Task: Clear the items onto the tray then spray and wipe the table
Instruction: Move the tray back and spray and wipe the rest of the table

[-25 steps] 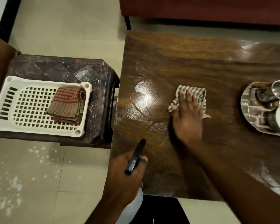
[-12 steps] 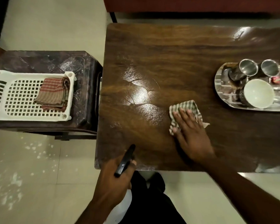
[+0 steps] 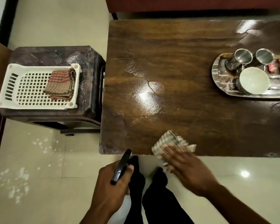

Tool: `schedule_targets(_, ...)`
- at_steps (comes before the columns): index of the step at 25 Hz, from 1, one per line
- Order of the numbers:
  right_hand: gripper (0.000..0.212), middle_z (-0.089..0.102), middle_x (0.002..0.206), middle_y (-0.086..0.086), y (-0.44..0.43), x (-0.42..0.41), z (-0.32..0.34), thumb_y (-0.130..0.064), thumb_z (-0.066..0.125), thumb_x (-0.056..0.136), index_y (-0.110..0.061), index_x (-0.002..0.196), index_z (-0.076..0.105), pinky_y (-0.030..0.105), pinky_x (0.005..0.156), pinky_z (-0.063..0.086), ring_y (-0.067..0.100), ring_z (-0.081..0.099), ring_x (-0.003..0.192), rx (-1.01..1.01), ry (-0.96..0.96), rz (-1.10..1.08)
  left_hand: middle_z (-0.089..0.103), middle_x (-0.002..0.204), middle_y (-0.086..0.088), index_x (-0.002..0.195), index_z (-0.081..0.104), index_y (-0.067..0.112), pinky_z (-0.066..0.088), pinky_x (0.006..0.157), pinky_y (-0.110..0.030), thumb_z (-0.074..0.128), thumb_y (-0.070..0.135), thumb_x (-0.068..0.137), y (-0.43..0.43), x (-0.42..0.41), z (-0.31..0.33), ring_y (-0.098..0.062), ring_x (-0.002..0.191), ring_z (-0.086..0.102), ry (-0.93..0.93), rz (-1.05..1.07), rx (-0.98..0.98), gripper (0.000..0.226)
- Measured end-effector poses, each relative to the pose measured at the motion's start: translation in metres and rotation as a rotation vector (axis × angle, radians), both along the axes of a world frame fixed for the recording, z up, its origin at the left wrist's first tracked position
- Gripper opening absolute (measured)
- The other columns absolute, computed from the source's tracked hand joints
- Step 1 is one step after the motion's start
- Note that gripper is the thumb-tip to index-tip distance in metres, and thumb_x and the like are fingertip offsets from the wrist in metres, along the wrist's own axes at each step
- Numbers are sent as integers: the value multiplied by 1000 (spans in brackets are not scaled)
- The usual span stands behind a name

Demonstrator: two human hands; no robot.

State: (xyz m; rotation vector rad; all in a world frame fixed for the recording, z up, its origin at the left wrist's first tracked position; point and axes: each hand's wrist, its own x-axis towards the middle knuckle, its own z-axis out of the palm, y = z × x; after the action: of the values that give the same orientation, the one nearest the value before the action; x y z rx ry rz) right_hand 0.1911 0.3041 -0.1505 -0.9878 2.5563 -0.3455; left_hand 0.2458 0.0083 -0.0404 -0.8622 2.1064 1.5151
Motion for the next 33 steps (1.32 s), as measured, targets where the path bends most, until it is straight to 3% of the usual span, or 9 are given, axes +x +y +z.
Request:
schedule_targets(4,57,26,176,-3,54,3,3,-39,33,112,-25,167,35,61,127,27,19,17,166,-51,59,-681,67,57,-17,74,71,18,57,60,-42,71,23,102,-1,11,-10,-22,46,63,15,18,30,29)
schedule_targets(6,56,31,174,5,17,2,-4,-34,34,111,-19,165,38,60,130,20,23,18,165,-103,106,-1012,70,68,-25,83,74,29,55,57,-38,72,35,96,-2,11,-11,-20,45,61,53,68,91,15)
schedule_targets(8,56,31,174,6,-49,6,-4,-32,34,112,-18,166,37,54,133,16,21,14,166,-168,116,-1089,70,73,-29,85,74,32,54,55,-38,69,34,94,-10,11,-14,-19,44,59,82,112,114,10)
schedule_targets(11,57,14,177,-8,-148,23,6,-36,30,113,-28,169,27,39,134,5,8,-4,165,-157,-53,-710,66,64,-26,75,69,14,54,55,-42,69,19,103,-28,14,-20,-21,43,60,79,89,46,28)
schedule_targets(16,58,13,179,-5,-179,-22,4,-36,37,112,-27,168,28,44,134,2,13,-1,166,-83,-129,342,64,55,-14,70,66,9,51,51,-32,65,37,91,-59,20,-20,-21,44,62,84,45,-15,35)
schedule_targets(18,59,12,179,-6,-172,-60,5,-36,38,112,-30,170,23,42,134,0,14,1,166,-48,-99,403,66,63,-20,78,69,6,51,50,-29,64,38,89,-69,23,-22,-22,46,61,68,64,38,34)
schedule_targets(24,60,1,180,-6,-231,-120,11,-42,22,114,-32,171,9,50,134,0,16,-9,166,-48,-87,-113,68,63,-18,80,68,3,53,56,-40,62,38,90,-74,27,-27,-21,47,63,107,112,15,37)
schedule_targets(28,65,11,180,-1,-240,-72,4,-39,24,108,-29,171,13,51,134,3,21,-1,167,-11,-23,292,63,54,-17,69,63,-1,52,58,-44,62,35,91,-75,26,-28,-28,48,63,131,143,-28,42)
schedule_targets(33,59,11,180,-7,-185,-71,5,-38,31,114,-34,171,14,45,134,5,14,-3,166,-13,-60,683,66,60,-17,86,71,4,56,62,-51,64,38,92,-81,29,-29,-26,49,64,137,161,28,35)
